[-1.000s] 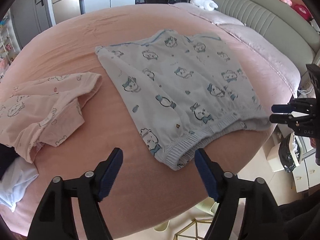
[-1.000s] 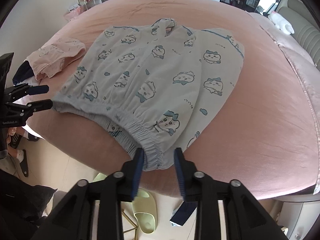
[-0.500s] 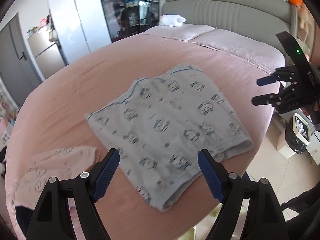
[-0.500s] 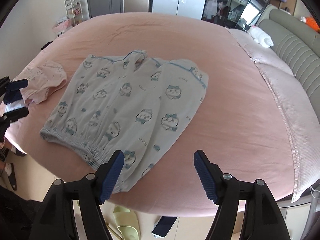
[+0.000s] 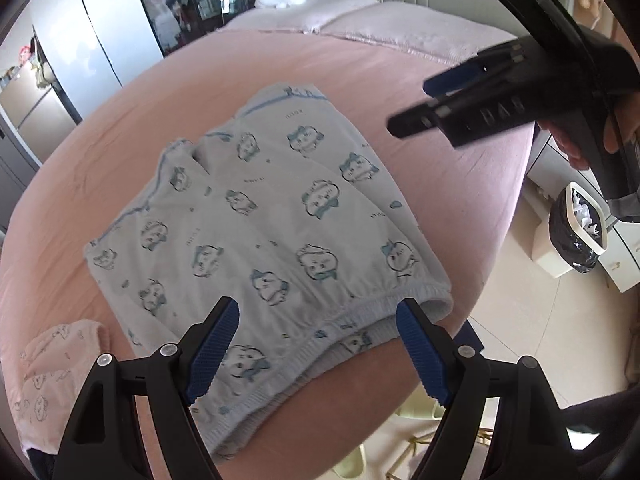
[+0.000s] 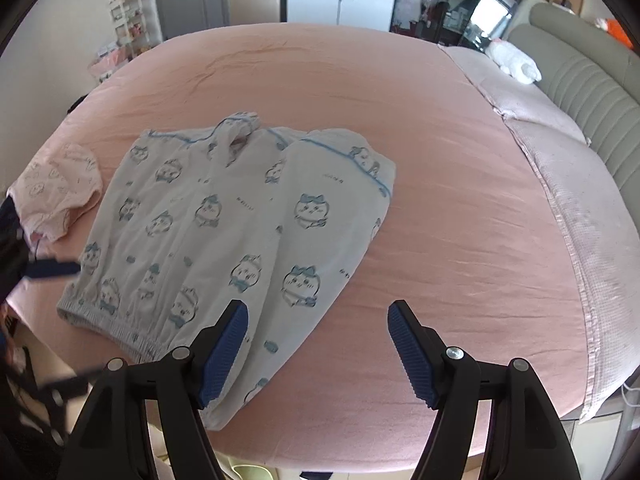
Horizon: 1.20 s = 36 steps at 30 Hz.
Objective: Fold clothes
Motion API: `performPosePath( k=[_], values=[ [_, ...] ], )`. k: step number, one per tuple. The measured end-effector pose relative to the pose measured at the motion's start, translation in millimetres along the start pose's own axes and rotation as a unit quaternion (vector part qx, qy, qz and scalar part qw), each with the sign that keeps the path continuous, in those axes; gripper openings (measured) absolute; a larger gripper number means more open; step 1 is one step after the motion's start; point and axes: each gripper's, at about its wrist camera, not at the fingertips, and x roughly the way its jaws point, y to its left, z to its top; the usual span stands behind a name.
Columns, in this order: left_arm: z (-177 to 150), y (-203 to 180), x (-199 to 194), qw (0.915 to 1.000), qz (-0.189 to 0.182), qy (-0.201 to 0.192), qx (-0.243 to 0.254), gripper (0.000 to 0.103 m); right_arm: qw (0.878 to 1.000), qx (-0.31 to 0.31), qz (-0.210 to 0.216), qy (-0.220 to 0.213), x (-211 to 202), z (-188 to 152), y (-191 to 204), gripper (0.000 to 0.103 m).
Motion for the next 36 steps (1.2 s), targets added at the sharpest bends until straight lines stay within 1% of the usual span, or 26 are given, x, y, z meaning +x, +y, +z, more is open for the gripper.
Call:
performPosePath(
  k=[2, 4, 6, 8, 12, 14, 21, 25, 29, 32, 36],
  values=[
    [6.1, -5.6, 1.4, 0.9999, 0.01, 0.013, -0.003, 0.081, 1.0, 0.016, 0.008, 0.005, 6.0, 6.9, -8.7, 0.072],
    [13.9, -11.9, 2.5, 0.9992, 0.03, 0.027, 0.002, 0.081, 0.999, 0.031, 0.014, 0.011, 12.1, 14.1, -17.5, 0.072],
    [21.4, -18.9, 7.0, 0.9974, 0.05, 0.049, 0.017, 0.081, 0.999, 0.044, 0.018, 0.022, 18.5, 21.9, -25.5, 0.072],
    [27.5, -26.0, 10.8, 0.9959, 0.054, 0.066, 0.032, 0.081, 0.998, 0.053, 0.022, 0.034, 24.9, 30.6, -31.9, 0.072],
    [35.5, -43.0, 16.0, 0.9951, 0.04, 0.081, 0.041, 0.081, 0.995, 0.069, 0.028, 0.059, 38.5, 48.4, -43.8, 0.072],
    [37.3, -49.0, 20.7, 0.9946, 0.037, 0.089, 0.038, 0.081, 0.994, 0.079, 0.031, 0.073, 46.4, 56.4, -50.1, 0.072],
    [42.7, -59.9, 45.2, 0.9895, 0.033, 0.141, 0.002, 0.081, 0.984, 0.111, 0.048, 0.13, 83.1, 71.9, -68.5, 0.072],
    [47.2, -61.4, 50.0, 0.9885, 0.035, 0.147, -0.011, 0.081, 0.98, 0.12, 0.044, 0.155, 103.2, 76.2, -72.5, 0.072],
    [50.5, -57.9, 56.0, 0.9875, 0.025, 0.152, -0.033, 0.081, 0.973, 0.142, 0.062, 0.172, 119.6, 79.1, -75.9, 0.072],
    [47.3, -53.6, 63.3, 0.9859, 0.031, 0.159, -0.043, 0.081, 0.968, 0.163, 0.072, 0.177, 129.8, 82.1, -78.3, 0.072],
    [38.8, -52.2, 71.7, 0.9839, 0.028, 0.17, -0.05, 0.081, 0.967, 0.167, 0.077, 0.175, 138.9, 85.7, -76.2, 0.072]
  ],
)
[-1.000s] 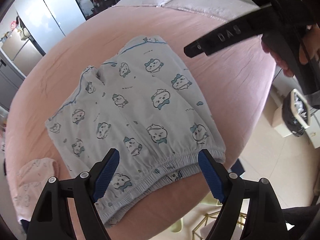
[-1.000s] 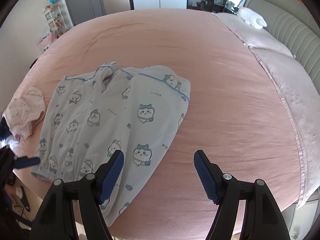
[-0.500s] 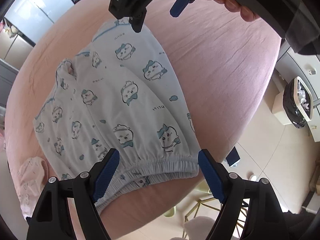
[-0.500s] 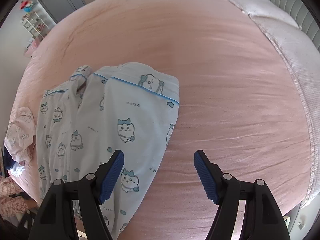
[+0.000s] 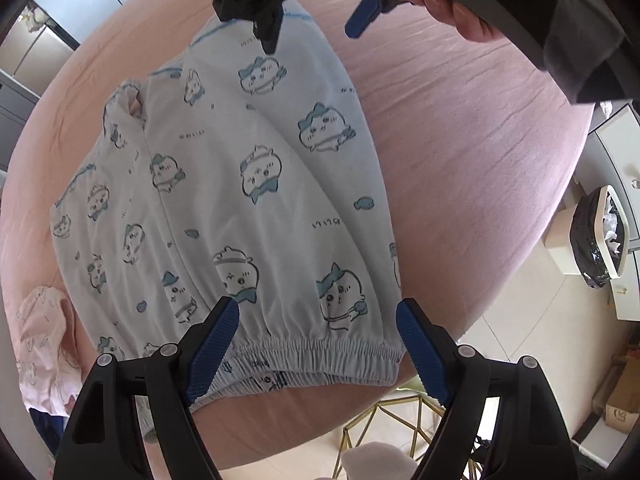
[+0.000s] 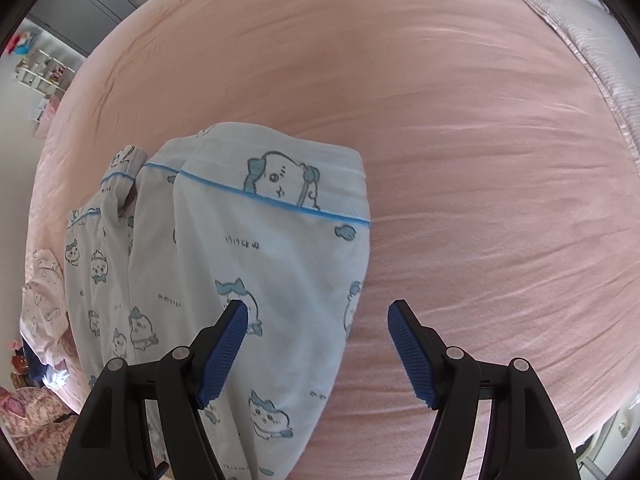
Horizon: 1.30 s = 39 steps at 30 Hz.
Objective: Fold clothes
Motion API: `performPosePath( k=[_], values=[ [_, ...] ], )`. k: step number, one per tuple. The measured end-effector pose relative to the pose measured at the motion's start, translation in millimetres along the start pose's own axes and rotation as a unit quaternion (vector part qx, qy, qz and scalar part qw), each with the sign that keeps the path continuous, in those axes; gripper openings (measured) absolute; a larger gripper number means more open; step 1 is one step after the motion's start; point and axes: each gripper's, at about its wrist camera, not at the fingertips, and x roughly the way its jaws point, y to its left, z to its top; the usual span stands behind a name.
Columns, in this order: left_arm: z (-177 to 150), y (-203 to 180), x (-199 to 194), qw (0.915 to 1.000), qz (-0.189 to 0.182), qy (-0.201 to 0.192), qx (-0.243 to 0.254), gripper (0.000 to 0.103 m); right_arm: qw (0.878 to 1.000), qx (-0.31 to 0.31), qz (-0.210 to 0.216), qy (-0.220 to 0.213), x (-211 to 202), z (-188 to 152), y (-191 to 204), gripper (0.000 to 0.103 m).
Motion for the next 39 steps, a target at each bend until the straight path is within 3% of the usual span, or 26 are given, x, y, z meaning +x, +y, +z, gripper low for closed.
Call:
performPosePath(
  k=[7, 16, 26, 29, 34, 36, 38, 39],
  values=[
    [-8.0, -6.0, 4.8, 0.9993, 0.032, -0.012, 0.012, 0.081, 0.998, 0.034, 0.042, 0.01, 19.8, 0.7, -6.1, 0.072],
    [-22.2, -28.8, 11.7, 0.9982, 0.039, -0.022, 0.038, 0.081, 0.995, 0.063, 0.077, 0.005, 26.2, -8.4, -20.5, 0.072],
    [-43.8, -43.0, 38.4, 0.9975, 0.045, -0.009, 0.053, 0.081, 0.995, 0.058, 0.085, -0.012, 24.4, -15.8, -20.4, 0.07],
    [-49.9, -48.0, 43.3, 0.9967, 0.05, -0.017, 0.062, 0.081, 0.996, 0.057, 0.07, -0.021, 23.3, -17.5, -19.9, 0.051],
    [-61.6, -43.2, 48.9, 0.9978, 0.019, -0.034, 0.054, 0.079, 0.996, 0.054, 0.071, -0.027, 20.4, -22.2, -20.2, 0.04],
    [-65.7, -37.5, 51.3, 0.9985, -0.006, -0.036, 0.04, 0.073, 0.995, 0.056, 0.076, -0.028, 18.7, -23.9, -22.1, 0.023],
    [-70.6, -37.2, 50.8, 0.9982, -0.008, -0.044, 0.038, 0.061, 0.995, 0.053, 0.073, -0.029, 17.3, -25.1, -23.3, 0.009],
    [-73.2, -37.5, 50.5, 0.998, -0.008, -0.049, 0.038, 0.055, 0.996, 0.049, 0.069, -0.031, 16.4, -26.1, -20.6, 0.008]
  ],
)
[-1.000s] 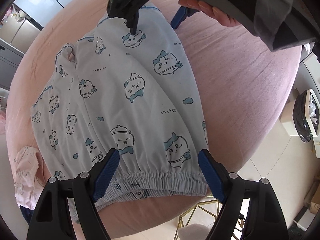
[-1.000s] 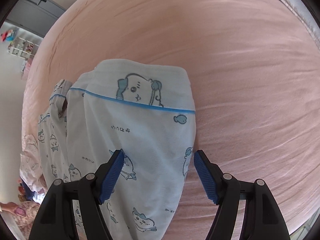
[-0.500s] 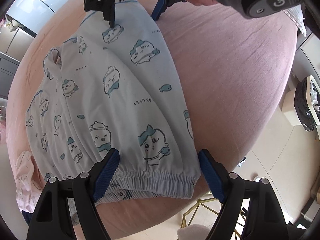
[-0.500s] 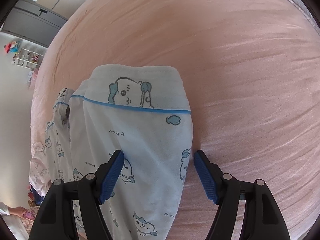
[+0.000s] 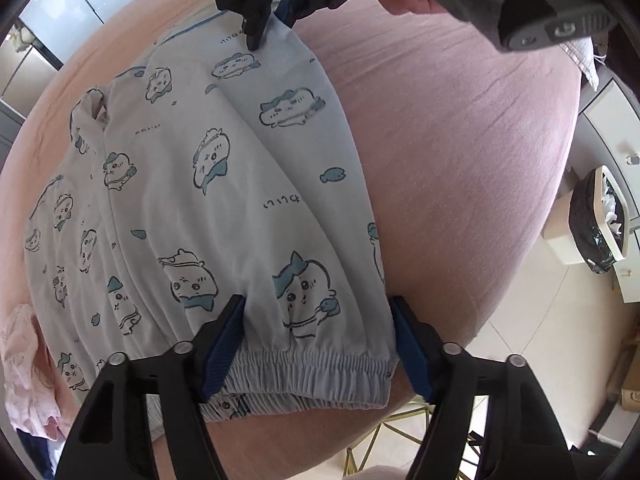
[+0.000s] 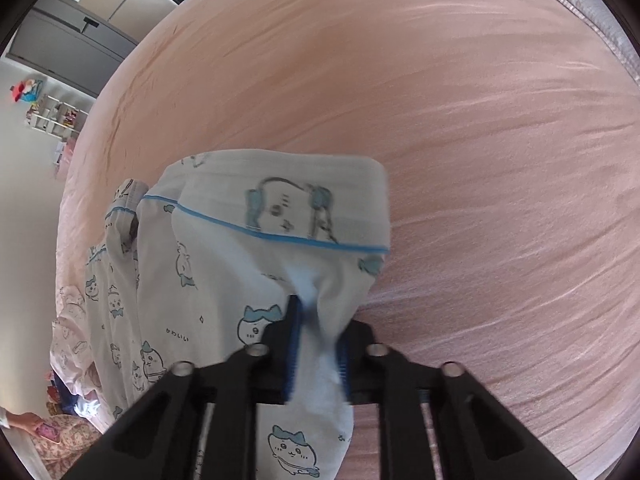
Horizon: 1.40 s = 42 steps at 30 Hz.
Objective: Fold clothes
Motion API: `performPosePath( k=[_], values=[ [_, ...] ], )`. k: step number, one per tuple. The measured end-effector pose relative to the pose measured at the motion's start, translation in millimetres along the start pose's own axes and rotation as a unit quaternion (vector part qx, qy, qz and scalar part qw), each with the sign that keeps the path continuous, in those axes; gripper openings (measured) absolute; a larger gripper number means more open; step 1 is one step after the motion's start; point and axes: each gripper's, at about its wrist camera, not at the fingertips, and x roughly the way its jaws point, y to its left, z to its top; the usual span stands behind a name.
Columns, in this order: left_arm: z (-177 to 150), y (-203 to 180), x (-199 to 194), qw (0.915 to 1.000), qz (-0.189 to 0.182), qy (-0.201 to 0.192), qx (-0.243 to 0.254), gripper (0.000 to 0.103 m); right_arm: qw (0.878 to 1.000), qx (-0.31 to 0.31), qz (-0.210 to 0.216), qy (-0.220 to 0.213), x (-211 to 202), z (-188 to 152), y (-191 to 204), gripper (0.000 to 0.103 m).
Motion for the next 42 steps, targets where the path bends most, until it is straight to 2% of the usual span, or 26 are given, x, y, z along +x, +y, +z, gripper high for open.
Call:
performPosePath(
  k=[2, 7, 13, 16, 19, 22, 23, 25, 28, 31, 35, 42],
  values=[
    [-5.1, -0.3, -3.8, 0.9998, 0.012, -0.012, -0.005, 0.026, 1.0, -0.013, -0.008, -0.004, -1.5, -2.7, 6.7, 0.006],
    [-17.4, 12.2, -6.9, 0.999, -0.015, -0.019, -0.038, 0.016, 0.999, -0.029, -0.013, -0.009, -12.2, -5.8, 19.9, 0.005],
    [-38.6, 23.7, -14.9, 0.9954, -0.058, -0.031, -0.07, 0.015, 0.999, -0.045, -0.004, -0.025, -42.5, 14.3, 28.1, 0.005],
    [-53.8, 35.8, -17.8, 0.99, -0.09, -0.036, -0.102, 0.015, 0.997, -0.064, 0.004, -0.036, -58.7, 18.2, 46.0, 0.005],
    [-53.9, 59.8, -17.8, 0.9847, -0.113, -0.043, -0.125, 0.012, 0.995, -0.091, 0.009, -0.045, -68.8, 33.6, 76.1, 0.005],
    [-40.6, 66.5, -30.0, 0.9809, -0.125, -0.05, -0.14, 0.01, 0.992, -0.114, 0.01, -0.048, -75.5, 32.1, 99.2, 0.005],
    [-24.5, 71.9, -30.8, 0.9794, -0.129, -0.052, -0.146, 0.009, 0.991, -0.121, 0.011, -0.049, -77.7, 31.6, 106.8, 0.005],
    [-6.3, 103.8, -33.3, 0.9766, -0.139, -0.054, -0.155, 0.009, 0.99, -0.132, 0.014, -0.049, -75.4, 30.1, 122.7, 0.005],
    [-12.1, 118.0, -32.5, 0.9714, -0.149, -0.057, -0.175, 0.008, 0.988, -0.146, 0.016, -0.05, -64.9, 28.6, 145.1, 0.004],
    [-18.7, 136.4, -63.0, 0.9649, -0.161, -0.059, -0.198, 0.008, 0.986, -0.161, 0.014, -0.051, -55.3, 28.0, 166.8, 0.004],
    [-39.3, 152.6, -72.6, 0.9577, -0.169, -0.061, -0.225, 0.008, 0.981, -0.19, 0.008, -0.048, -52.3, 23.4, 193.1, 0.004],
    [-63.8, 170.9, -82.8, 0.9551, -0.154, -0.062, -0.245, 0.008, 0.974, -0.225, 0.007, -0.037, -35.3, 16.5, 230.7, 0.004]
  ],
)
